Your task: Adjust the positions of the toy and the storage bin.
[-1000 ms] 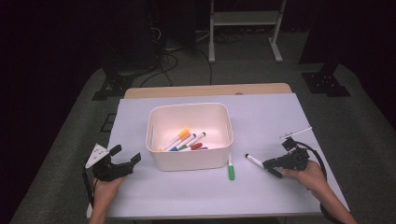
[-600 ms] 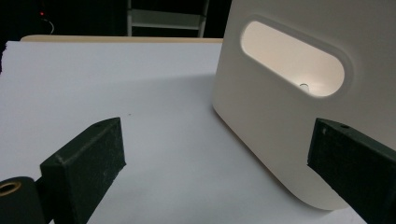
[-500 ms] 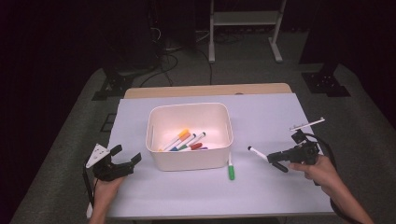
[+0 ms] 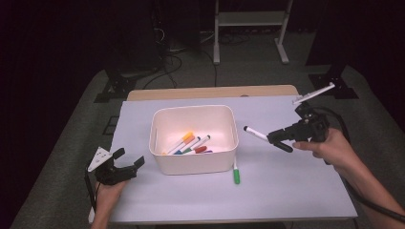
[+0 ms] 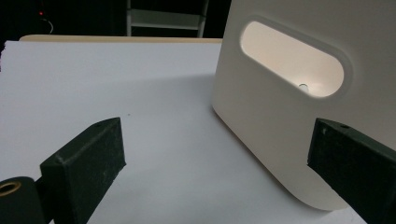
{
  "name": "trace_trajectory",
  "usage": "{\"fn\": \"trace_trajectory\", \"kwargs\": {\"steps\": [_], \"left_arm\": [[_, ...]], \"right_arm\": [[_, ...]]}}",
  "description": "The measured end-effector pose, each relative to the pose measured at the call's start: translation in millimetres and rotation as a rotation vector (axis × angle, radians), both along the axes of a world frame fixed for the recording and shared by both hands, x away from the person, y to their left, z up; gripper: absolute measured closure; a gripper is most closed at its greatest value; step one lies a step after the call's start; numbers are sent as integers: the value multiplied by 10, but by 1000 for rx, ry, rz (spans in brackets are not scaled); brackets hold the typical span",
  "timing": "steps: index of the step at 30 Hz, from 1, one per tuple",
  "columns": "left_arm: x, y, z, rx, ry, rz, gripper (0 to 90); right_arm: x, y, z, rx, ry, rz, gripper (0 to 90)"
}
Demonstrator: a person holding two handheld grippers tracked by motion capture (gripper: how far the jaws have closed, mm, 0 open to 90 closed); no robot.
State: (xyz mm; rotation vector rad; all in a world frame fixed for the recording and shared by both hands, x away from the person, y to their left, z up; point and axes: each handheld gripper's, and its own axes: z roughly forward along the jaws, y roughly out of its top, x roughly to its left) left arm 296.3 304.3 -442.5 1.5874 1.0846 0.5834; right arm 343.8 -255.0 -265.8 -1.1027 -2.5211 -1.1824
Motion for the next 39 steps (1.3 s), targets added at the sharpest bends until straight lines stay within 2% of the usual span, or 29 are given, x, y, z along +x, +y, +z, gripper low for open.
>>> {"fn": "trace_trajectory", "kwargs": {"steps": [1,2,3,4,5,6,7,8,12,13,14,17,19,22,23,25,26,30,31,37,39], "left_arm": [[2,1,-3,-2,2,0,26],[2,1,-3,-2,2,0,27],[3,1,-2,-1,-1,-1,27],[3,1,-2,-1,-1,-1,27],[4,2,-2,-3,-2,-3,27],[4,2,-2,-3,-2,-3,27],[5,3,-4,-4,1,-3,27],[7,5,-6,-5,3,-4,27],[8,4,-7,-10,0,-2,27],[9,9,-5,-9,-1,-2,27],[9,9,-5,-9,-1,-2,27],[15,19,-8,-13,-1,-5,27],[17,21,-9,-13,-2,-6,27],[18,24,-7,-12,-6,-7,27],[17,26,-8,-15,-7,-6,27],[15,26,-8,-20,-8,-3,27],[13,28,-8,-25,-7,-2,27],[14,44,-11,-31,-6,-1,27],[16,49,-14,-32,-7,0,27],[15,48,-12,-34,-9,1,27],[14,50,-11,-29,-8,-2,27]], "right_arm": [[35,105,129,-1,-7,26,760],[35,105,129,-1,-7,26,760],[75,231,221,-5,-9,65,760],[75,231,221,-5,-9,65,760],[118,368,268,-4,-5,102,760],[118,368,268,-4,-5,102,760],[164,512,284,6,-3,132,760],[164,512,284,6,-3,132,760],[251,831,263,-1,12,205,760],[294,978,247,-3,20,236,760],[294,978,247,-3,20,236,760],[373,1232,216,-27,45,295,760],[388,1278,209,-33,51,302,760],[473,1456,158,-36,65,339,760],[536,1600,84,-45,74,374,760],[557,1645,52,-45,79,386,760],[621,1766,-43,-63,96,402,760],[686,1883,-150,-74,117,424,760],[729,1959,-228,-89,131,441,760],[793,2066,-342,-99,149,442,759],[802,2111,-402,-116,161,442,757]]}}
